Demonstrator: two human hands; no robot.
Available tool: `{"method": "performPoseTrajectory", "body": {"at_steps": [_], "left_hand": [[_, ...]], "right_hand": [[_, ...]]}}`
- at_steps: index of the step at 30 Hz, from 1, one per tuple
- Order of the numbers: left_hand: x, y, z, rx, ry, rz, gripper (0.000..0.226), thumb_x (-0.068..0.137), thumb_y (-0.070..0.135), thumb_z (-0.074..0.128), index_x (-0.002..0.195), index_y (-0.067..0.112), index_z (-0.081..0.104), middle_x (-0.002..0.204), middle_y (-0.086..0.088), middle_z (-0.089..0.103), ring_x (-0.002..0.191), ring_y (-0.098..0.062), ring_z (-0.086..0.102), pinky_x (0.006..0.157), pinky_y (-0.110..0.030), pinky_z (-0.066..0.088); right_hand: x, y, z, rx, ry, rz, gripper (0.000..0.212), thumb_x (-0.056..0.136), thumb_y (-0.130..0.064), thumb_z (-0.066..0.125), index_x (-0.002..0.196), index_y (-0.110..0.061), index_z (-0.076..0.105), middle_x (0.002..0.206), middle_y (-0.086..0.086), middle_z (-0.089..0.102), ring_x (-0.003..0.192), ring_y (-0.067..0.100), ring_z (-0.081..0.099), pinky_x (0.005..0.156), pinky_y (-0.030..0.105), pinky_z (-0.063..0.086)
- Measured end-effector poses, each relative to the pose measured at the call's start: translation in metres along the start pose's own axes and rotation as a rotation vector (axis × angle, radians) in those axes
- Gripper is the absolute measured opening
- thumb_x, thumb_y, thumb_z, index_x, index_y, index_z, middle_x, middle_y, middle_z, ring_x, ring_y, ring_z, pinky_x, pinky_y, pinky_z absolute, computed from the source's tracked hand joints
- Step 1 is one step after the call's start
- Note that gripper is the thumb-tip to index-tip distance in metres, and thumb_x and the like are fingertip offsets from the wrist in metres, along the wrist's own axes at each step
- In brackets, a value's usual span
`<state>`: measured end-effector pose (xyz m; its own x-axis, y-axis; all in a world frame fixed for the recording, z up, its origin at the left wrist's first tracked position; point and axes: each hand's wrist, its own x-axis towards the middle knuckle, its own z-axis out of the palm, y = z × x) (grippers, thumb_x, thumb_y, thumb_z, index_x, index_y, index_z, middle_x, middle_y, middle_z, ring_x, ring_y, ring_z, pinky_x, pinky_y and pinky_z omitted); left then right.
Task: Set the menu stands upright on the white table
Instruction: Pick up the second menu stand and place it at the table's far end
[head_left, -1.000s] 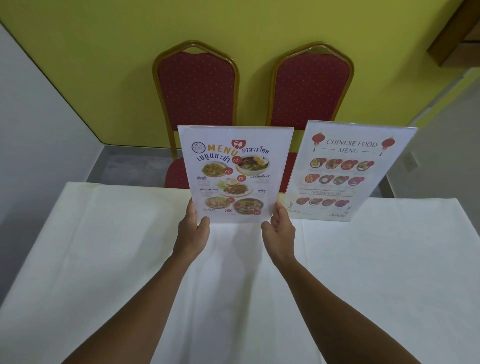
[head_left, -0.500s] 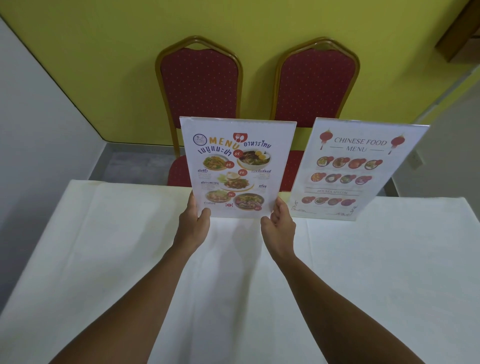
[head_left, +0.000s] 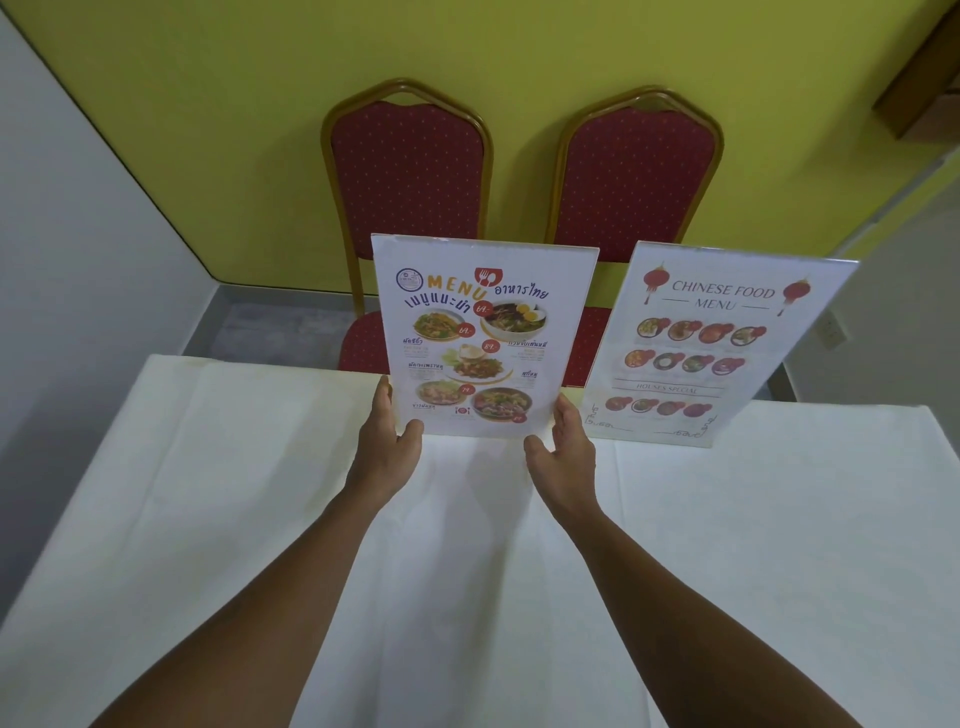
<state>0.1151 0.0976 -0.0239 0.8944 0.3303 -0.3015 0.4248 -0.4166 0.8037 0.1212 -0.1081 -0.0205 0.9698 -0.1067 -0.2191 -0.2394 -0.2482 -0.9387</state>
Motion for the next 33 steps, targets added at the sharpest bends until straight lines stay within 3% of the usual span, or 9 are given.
{"method": "performPoseTrajectory", "body": {"at_steps": [5,8,14,20,25,30,33], "left_hand": [[0.002,0.006,-0.009,-0.083,0.026,0.055,0.077,0.094,0.012,0.055,0.158,0.028,0.015,0.154,0.001,0.043,0.141,-0.023,0.041,0.109,-0.043,0.040],[0.001,0.015,-0.015,-0.179,0.021,0.121,0.080,0.090,0.011,0.055,0.155,0.036,0.017,0.148,0.008,0.050,0.137,-0.014,0.046,0.108,-0.044,0.045],[0.000,0.028,-0.027,-0.251,0.022,0.192,0.072,0.088,0.021,0.058,0.150,0.038,0.027,0.139,0.012,0.056,0.125,-0.011,0.056,0.096,-0.044,0.055],[0.005,0.017,-0.072,-0.264,0.112,0.193,0.069,0.087,0.021,0.060,0.148,0.032,0.032,0.135,0.009,0.058,0.122,-0.014,0.059,0.093,-0.046,0.056],[0.014,-0.001,-0.120,-0.248,0.176,0.153,0.074,0.079,0.034,0.056,0.149,0.029,0.031,0.137,0.006,0.056,0.123,-0.020,0.058,0.092,-0.048,0.056],[0.024,-0.023,-0.166,-0.235,0.265,0.097,0.075,0.082,0.024,0.052,0.153,0.027,0.028,0.143,0.002,0.054,0.126,-0.021,0.056,0.096,-0.045,0.054],[0.031,-0.038,-0.189,-0.226,0.308,0.073,0.070,0.089,0.015,0.052,0.154,0.025,0.027,0.146,-0.001,0.052,0.127,-0.020,0.055,0.090,-0.030,0.054]], "right_hand": [[0.000,-0.017,0.001,0.004,0.031,-0.107,0.066,0.085,-0.006,0.067,0.141,-0.029,0.043,0.122,-0.031,0.056,0.108,-0.017,0.054,0.071,-0.001,0.045],[0.003,-0.022,0.003,0.039,0.062,-0.108,0.063,0.084,-0.009,0.068,0.138,-0.031,0.045,0.117,-0.037,0.059,0.109,-0.014,0.057,0.078,0.005,0.048],[0.001,-0.030,0.010,0.082,0.086,-0.121,0.056,0.084,0.007,0.059,0.135,-0.017,0.050,0.118,-0.019,0.064,0.109,-0.001,0.063,0.087,0.023,0.057],[-0.007,-0.054,0.046,0.137,0.013,-0.179,0.057,0.083,0.011,0.055,0.136,-0.011,0.049,0.124,-0.003,0.067,0.115,0.011,0.065,0.088,0.028,0.058],[-0.013,-0.067,0.095,0.183,-0.073,-0.177,0.060,0.081,0.010,0.056,0.136,-0.013,0.049,0.126,-0.001,0.067,0.116,0.010,0.064,0.089,0.026,0.057],[-0.020,-0.074,0.151,0.185,-0.154,-0.171,0.061,0.080,0.009,0.058,0.135,-0.016,0.048,0.124,-0.007,0.067,0.116,0.004,0.063,0.087,0.020,0.055],[-0.023,-0.077,0.180,0.170,-0.196,-0.168,0.061,0.080,0.007,0.060,0.134,-0.018,0.048,0.121,-0.010,0.066,0.115,0.002,0.063,0.090,0.022,0.054]]}}
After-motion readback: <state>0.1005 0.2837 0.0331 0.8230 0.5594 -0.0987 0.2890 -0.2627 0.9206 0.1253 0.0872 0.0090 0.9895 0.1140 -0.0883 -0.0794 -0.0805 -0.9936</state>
